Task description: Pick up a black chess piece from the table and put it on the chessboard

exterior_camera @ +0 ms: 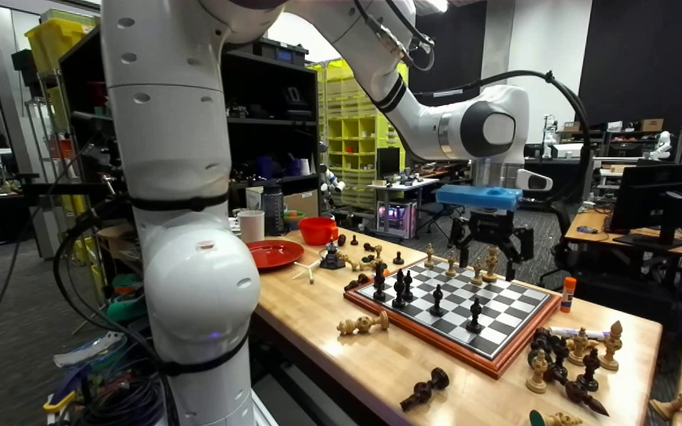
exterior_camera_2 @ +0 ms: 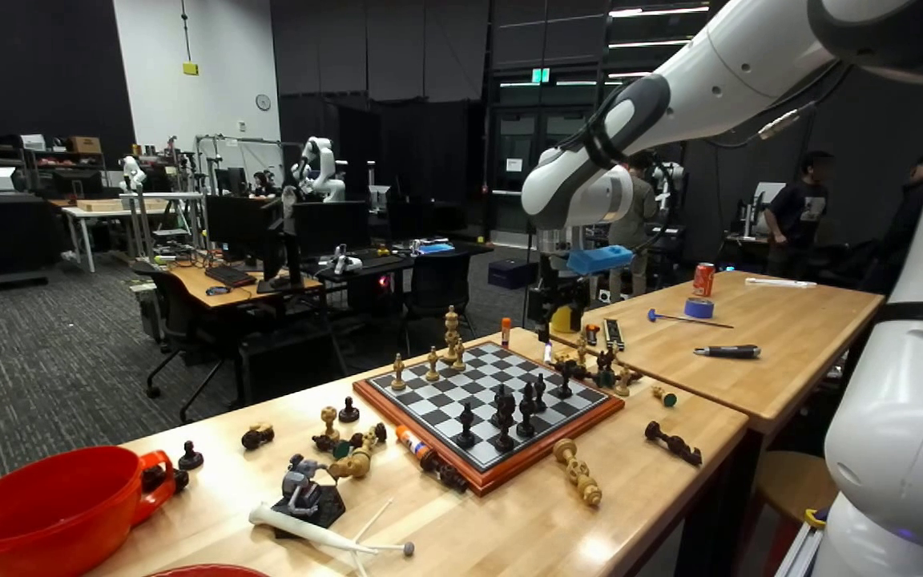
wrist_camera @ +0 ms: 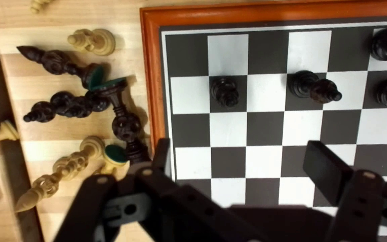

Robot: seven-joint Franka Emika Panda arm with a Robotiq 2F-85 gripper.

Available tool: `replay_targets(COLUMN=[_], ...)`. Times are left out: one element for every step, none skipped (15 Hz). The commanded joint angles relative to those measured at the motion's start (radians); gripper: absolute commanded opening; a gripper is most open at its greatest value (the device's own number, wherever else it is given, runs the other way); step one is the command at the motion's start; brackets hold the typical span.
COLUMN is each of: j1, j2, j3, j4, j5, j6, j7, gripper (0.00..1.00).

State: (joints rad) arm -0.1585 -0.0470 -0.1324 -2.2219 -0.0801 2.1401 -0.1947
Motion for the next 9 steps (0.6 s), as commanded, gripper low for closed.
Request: replay_targets(j1=[0.008,0.008,0.008,0.006,0.005,0.003,0.003,0.009,0.009], j2=[-0.111,-0.13,-0.147,-0.16,-0.17,-0.18,-0.186,-0.144,-0.156], j3=[-0.004,-0.004,-0.006,-0.007,-0.011,-0.015,-0.028,-0.019,-0.025], j4=[-0.05,-0.048,-0.044,-0.039,-0.031,-0.024,-0.011,-0.01,-0.007], j5=[-0.045,-0.057,-0.063,-0.075,-0.081,-0.088,-0.074,-0.067,-0.068], j6=[-0.002,-0.008,-0.015,-0.019,-0.024,-0.032,-0.049,-0.017,-0.026], j7=[-0.042,-0.05,-0.061,-0.069,-0.086,-0.096,-0.138,-0.086,-0.103], gripper=[1.0,1.0,1.0,1.0,1.0,1.0,1.0,1.0,1.0])
